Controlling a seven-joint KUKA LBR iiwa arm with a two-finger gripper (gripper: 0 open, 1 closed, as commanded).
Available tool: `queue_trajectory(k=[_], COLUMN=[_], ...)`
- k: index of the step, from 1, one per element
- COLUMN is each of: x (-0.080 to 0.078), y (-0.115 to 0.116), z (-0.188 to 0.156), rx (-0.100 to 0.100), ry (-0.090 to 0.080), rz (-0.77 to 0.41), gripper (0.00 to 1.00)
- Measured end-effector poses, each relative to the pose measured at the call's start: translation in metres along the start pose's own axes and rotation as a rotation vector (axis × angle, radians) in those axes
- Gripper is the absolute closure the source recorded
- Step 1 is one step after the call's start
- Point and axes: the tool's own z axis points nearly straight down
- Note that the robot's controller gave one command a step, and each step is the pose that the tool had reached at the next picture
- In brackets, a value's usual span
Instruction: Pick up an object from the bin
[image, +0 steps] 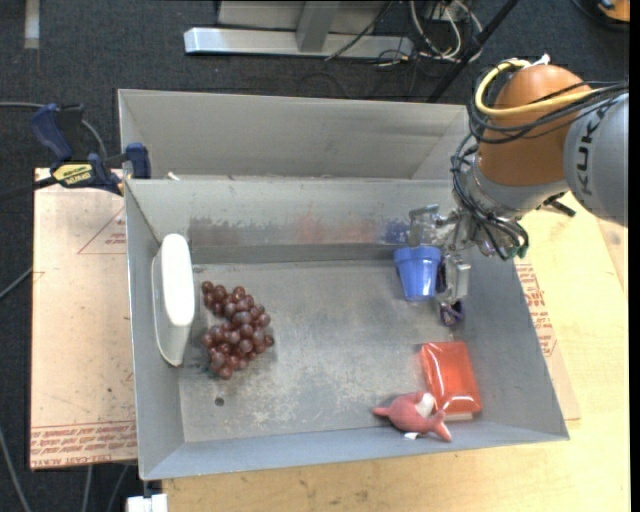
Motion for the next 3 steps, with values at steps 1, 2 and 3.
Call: queue_trajectory(k=[1,2,3], x=[0.005,-0.001,-0.007], y=[-0.017,-0.004,-0.01], z=[0.006,0.058,0.081], rx=[0.0,0.001,-0.002], ry=[-0.006,-0.005,-0.016], rz=[0.286,0.381,0.339], gripper=[0.0,0.0,1.0])
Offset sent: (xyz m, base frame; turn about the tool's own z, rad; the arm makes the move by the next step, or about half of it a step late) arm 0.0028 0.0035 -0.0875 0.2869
